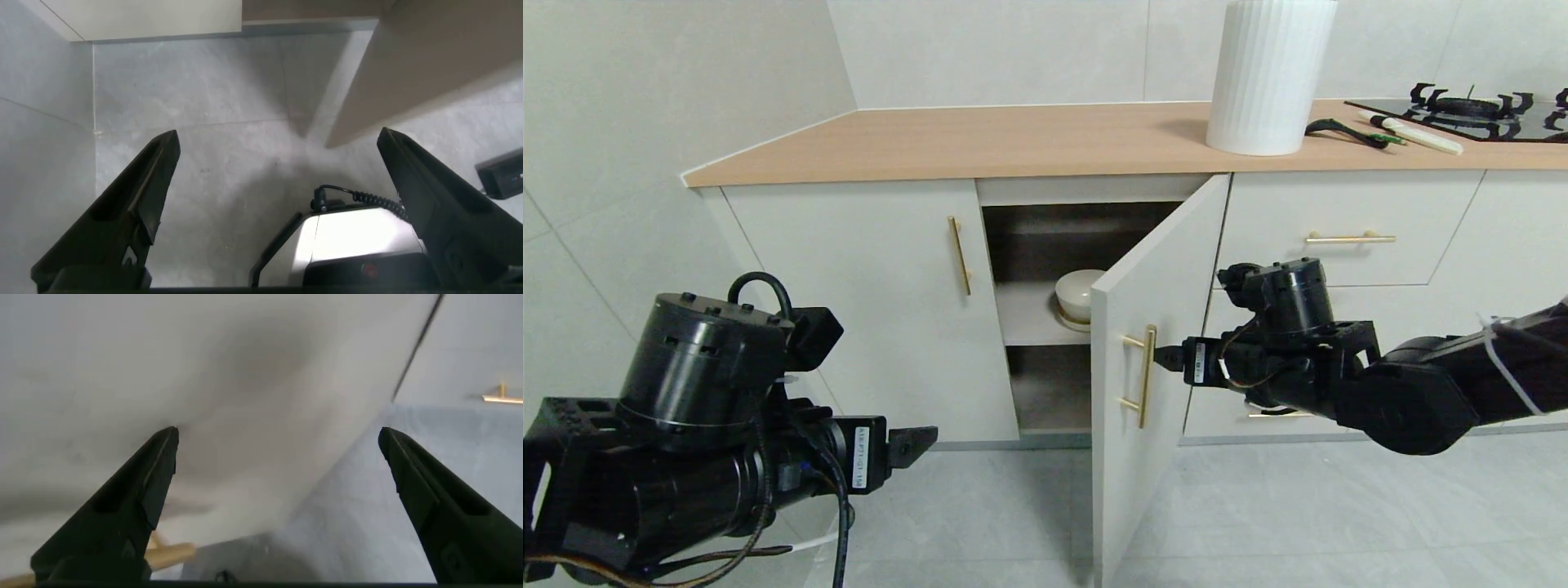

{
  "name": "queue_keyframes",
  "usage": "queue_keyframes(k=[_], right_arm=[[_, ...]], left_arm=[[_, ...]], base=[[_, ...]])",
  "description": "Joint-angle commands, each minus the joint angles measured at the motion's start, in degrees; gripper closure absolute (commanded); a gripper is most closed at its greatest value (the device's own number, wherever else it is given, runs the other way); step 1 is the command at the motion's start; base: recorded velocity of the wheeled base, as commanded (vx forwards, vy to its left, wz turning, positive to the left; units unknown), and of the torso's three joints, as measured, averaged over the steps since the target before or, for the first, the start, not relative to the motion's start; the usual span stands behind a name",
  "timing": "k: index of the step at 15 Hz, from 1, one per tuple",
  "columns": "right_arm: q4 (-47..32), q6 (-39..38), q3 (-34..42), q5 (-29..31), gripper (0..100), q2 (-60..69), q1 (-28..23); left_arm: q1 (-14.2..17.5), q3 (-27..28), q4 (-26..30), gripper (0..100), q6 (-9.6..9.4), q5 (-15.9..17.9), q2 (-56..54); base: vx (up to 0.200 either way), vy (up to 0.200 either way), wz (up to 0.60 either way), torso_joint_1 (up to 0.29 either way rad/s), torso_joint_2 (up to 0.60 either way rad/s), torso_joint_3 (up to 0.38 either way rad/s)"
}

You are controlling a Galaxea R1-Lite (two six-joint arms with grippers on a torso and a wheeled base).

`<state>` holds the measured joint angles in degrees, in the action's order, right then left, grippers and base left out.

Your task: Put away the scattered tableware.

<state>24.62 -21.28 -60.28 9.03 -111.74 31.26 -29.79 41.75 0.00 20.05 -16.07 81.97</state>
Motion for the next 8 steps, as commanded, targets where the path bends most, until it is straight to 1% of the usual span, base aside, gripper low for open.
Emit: queue_keyframes(k=[1, 4, 8], right_arm=[[0.34, -0.34, -0.1, 0.2, 0, -2.43, 0.03], [1.21, -1.22, -0.45, 0.2, 0, -3.4, -0.06], [8.69, -2.09, -0.54, 0.37, 0, -6.83, -0.06]], left_arm=[[0.0, 0.17, -0.09, 0, 0.07, -0.02, 0.47], [0.0, 0.17, -0.09, 0, 0.16, -0.02, 0.56], [0.09, 0.08, -0.79, 0, 0.07, -0.1, 0.38]], base=[[0.0, 0.0, 0.0, 0.0, 0.0, 0.0], [0.0, 0.0, 0.0, 0.0, 0.0, 0.0], [0.0, 0.0, 0.0, 0.0, 0.0, 0.0]])
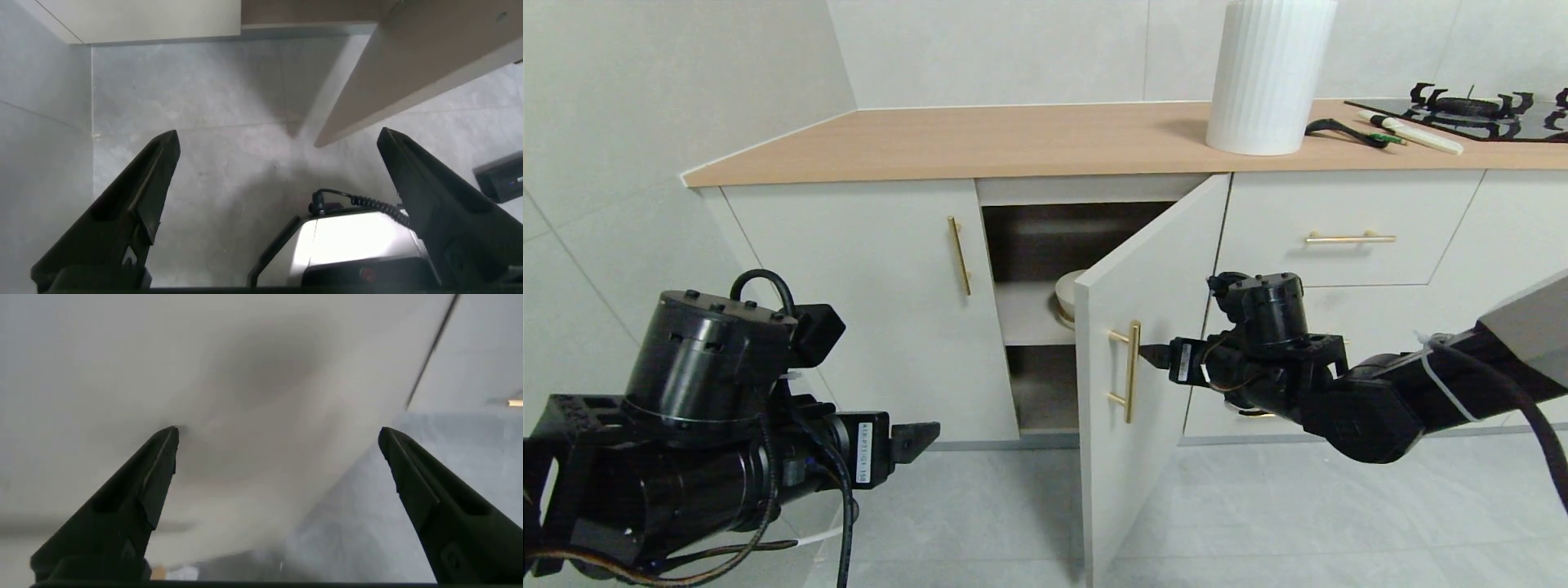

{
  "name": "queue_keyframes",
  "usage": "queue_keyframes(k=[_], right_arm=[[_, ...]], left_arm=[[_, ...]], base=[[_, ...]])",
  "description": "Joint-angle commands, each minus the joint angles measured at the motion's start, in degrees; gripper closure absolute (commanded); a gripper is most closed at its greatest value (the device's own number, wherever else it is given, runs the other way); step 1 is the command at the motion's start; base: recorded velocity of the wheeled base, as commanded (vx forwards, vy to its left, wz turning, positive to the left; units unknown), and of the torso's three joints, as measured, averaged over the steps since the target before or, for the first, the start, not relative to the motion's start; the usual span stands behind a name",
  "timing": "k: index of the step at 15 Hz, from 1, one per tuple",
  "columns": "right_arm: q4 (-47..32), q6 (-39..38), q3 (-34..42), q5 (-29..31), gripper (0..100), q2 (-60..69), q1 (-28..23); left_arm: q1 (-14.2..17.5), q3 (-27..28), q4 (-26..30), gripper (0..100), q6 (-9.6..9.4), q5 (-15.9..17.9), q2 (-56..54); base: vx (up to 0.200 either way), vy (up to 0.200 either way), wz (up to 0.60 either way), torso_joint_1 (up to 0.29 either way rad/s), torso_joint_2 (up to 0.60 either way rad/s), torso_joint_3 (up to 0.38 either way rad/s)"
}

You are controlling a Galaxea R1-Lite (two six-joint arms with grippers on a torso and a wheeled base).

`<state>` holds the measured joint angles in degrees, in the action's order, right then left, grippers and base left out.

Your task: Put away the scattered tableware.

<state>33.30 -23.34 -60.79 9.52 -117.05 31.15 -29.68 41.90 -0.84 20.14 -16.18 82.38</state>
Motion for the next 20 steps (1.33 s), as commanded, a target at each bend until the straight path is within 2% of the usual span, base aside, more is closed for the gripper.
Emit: queue_keyframes(k=[1, 5, 9, 15, 20], right_arm=[[0.88, -0.03, -0.11, 0.24, 0, -1.95, 0.05], [5.98, -0.74, -0.2, 1.03, 0, -3.97, 0.05], [6.6, -0.82, -0.55, 1.73, 0, -4.24, 0.05], [6.6, -3.9, -2.49, 1.9, 0, -5.38, 0.14], [6.6, -7.15, -6.71, 4.98, 0, -8.1, 0.05]], left_arm=[[-0.02, 0.02, 0.05, 0, -0.01, -0.17, -0.03], [0.06, 0.02, 0.05, 0, -0.1, -0.61, 0.41], [0.15, 0.02, 0.05, 0, -0.1, -0.7, 0.5], [0.15, -0.06, 0.05, 0, -0.1, -0.7, 0.5], [0.15, -0.06, 0.05, 0, -0.1, -0.7, 0.58]], base=[[0.0, 0.0, 0.0, 0.0, 0.0, 0.0], [0.15, 0.0, 0.0, -0.001, 0.0, 0.001], [0.2, 0.0, 0.0, 0.006, 0.0, 0.0], [0.0, 0.0, 0.0, 0.0, 0.0, 0.0], [0.0, 0.0, 0.0, 0.0, 0.0, 0.0]])
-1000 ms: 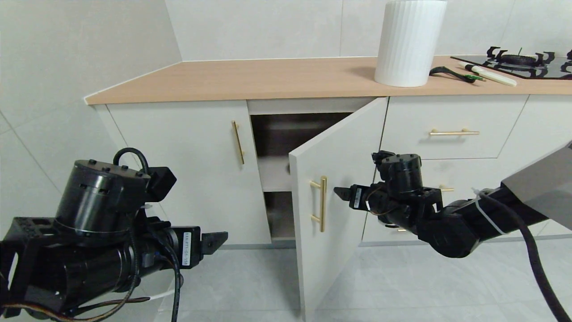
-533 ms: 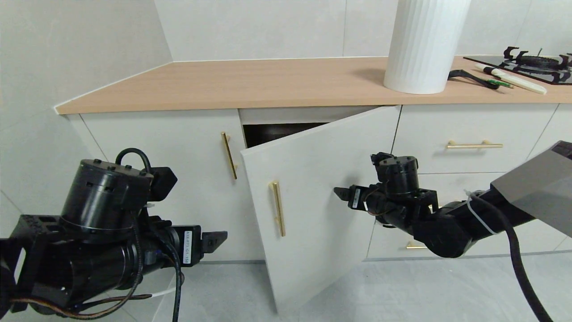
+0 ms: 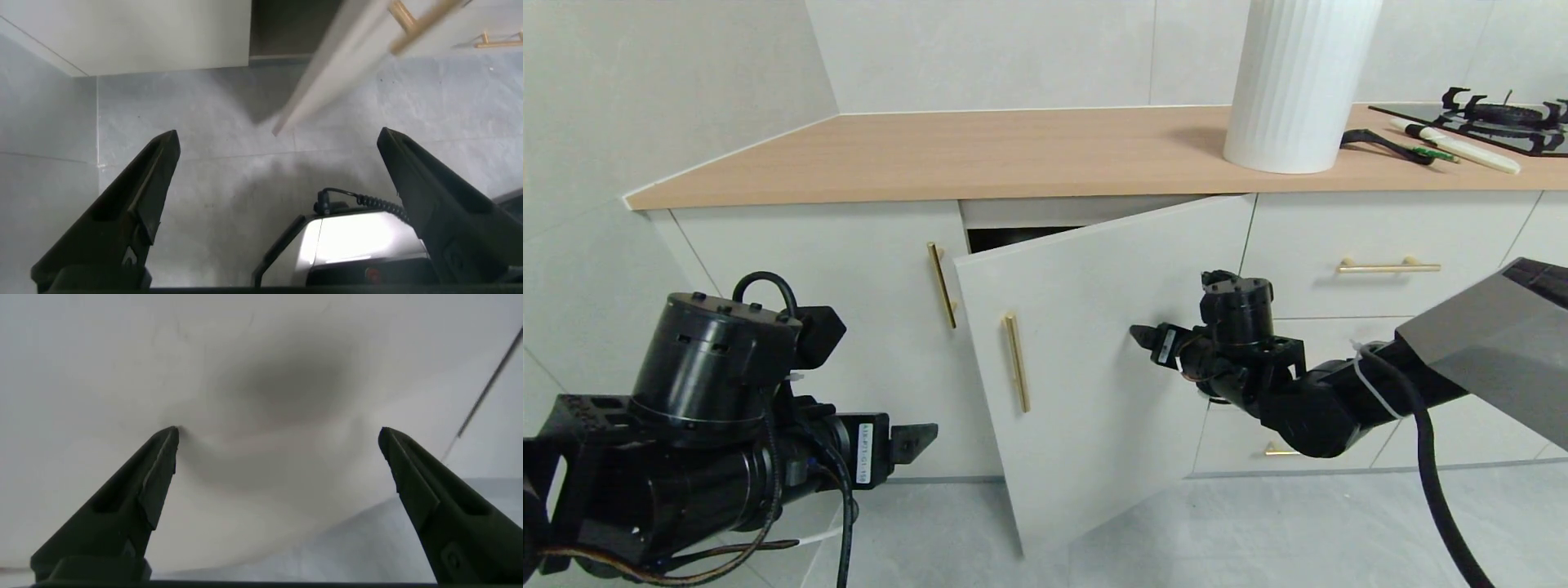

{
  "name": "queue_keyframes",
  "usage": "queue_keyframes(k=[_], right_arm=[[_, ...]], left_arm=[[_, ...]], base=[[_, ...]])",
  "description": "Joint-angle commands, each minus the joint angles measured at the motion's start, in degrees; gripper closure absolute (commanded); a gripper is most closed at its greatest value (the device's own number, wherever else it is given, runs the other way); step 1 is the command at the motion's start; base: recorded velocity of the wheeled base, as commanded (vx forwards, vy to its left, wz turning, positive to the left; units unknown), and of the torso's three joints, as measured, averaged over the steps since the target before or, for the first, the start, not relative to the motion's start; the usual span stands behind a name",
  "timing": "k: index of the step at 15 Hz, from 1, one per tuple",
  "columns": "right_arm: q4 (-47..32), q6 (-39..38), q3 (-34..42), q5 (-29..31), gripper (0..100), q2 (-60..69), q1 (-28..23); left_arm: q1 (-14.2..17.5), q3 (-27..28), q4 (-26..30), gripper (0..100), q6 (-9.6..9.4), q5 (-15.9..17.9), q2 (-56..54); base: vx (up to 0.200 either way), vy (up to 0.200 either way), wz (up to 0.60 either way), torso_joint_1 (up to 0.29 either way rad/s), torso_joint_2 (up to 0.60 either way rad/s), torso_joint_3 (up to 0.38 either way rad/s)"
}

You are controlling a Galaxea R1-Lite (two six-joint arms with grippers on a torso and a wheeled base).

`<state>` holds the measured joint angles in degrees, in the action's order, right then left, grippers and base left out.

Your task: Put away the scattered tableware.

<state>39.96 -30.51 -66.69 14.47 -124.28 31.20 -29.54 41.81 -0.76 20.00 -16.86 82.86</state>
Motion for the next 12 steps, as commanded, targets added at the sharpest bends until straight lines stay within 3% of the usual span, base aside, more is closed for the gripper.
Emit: queue_keyframes(k=[1, 12], right_arm=[[-0.06, -0.86, -2.3, 1.09, 0, -1.66, -0.08], [-0.06, -1.3, -11.09, 10.49, 0, -8.34, -1.93]], left_arm=[[0.01, 0.02, -0.04, 0, 0.03, -0.02, 0.11], [0.01, -0.07, -0.04, 0, 0.03, -0.02, 0.11]], base=[[0.0, 0.0, 0.0, 0.0, 0.0, 0.0], [0.0, 0.0, 0.0, 0.0, 0.0, 0.0]])
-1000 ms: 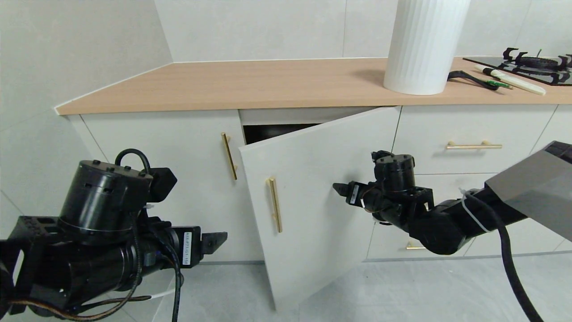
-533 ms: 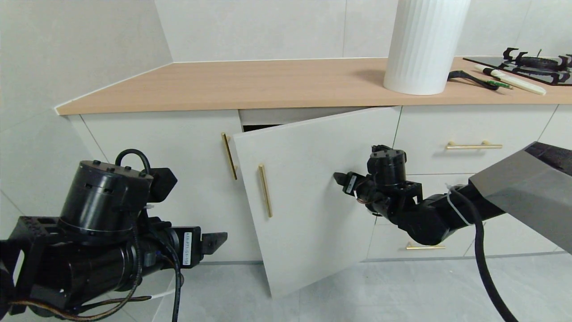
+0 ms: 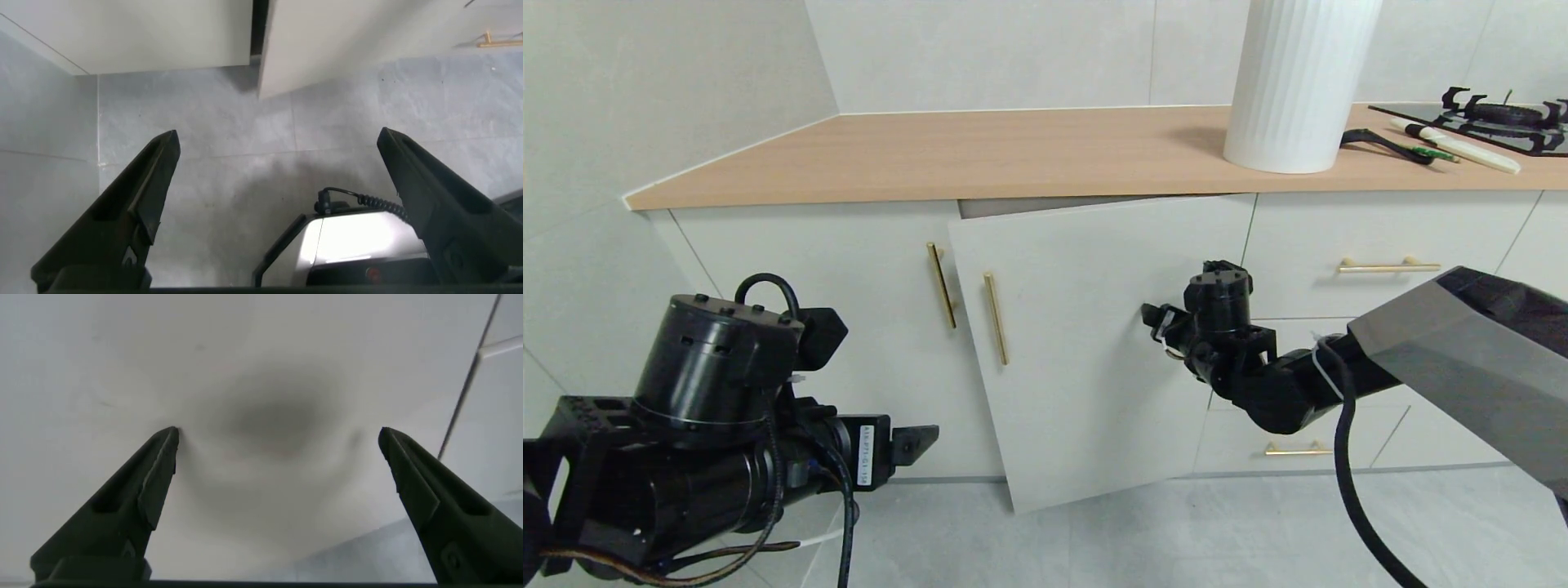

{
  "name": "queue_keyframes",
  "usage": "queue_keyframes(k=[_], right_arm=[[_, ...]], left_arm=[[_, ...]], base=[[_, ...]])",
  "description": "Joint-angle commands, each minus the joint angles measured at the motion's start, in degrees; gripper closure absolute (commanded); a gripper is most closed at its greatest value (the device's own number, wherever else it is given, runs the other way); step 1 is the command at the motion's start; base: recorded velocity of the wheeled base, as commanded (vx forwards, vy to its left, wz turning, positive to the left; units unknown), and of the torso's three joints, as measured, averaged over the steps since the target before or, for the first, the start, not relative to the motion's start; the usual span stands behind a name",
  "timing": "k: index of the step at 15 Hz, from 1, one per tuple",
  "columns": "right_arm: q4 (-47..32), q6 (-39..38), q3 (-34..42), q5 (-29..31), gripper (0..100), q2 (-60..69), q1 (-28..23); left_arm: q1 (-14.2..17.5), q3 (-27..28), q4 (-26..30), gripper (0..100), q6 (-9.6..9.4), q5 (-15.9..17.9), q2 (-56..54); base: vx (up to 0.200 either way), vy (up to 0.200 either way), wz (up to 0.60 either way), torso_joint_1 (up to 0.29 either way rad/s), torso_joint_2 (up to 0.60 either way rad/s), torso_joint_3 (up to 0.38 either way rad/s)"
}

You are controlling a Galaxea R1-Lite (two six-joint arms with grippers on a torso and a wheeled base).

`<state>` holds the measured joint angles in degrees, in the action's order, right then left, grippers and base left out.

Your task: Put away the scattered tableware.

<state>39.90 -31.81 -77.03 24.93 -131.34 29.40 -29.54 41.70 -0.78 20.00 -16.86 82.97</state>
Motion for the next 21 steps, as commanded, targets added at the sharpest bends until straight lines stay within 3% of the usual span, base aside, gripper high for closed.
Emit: queue_keyframes(k=[1, 10, 16, 17, 19, 21], right_arm=[[0.0, 0.08, -2.16, 1.53, 0, -2.43, -0.49], [-0.09, 0.43, -8.13, 6.1, 0, -7.35, -2.77], [-0.09, 0.16, -5.23, 5.3, 0, -4.1, -2.51], [0.0, -0.1, -0.14, 1.09, 0, 0.12, -1.19], [-0.09, -0.45, 15.86, -16.14, 0, 12.07, 0.65], [-0.09, -0.01, 23.86, -29.06, 0, 19.72, 0.57]], left_arm=[[0.01, 0.04, -0.01, 0, 0.03, -0.02, 0.0], [0.01, 0.04, -0.01, 0, 0.03, -0.02, 0.09], [0.01, 0.04, -0.01, 0, 0.03, -0.02, 0.09], [0.01, 0.04, -0.01, 0, 0.03, -0.02, 0.09], [0.01, 0.04, -0.01, 0, 0.03, -0.02, 0.09], [0.01, 0.04, -0.01, 0, 0.03, -0.02, 0.0]], base=[[0.0, 0.0, 0.0, 0.0, 0.0, 0.0], [0.0, 0.0, 0.0, 0.0, 0.0, 0.0], [0.0, 0.0, 0.0, 0.0, 0.0, 0.0], [0.0, 0.0, 0.0, 0.0, 0.0, 0.0], [0.0, 0.0, 0.0, 0.0, 0.0, 0.0], [0.0, 0.0, 0.0, 0.0, 0.0, 0.0]])
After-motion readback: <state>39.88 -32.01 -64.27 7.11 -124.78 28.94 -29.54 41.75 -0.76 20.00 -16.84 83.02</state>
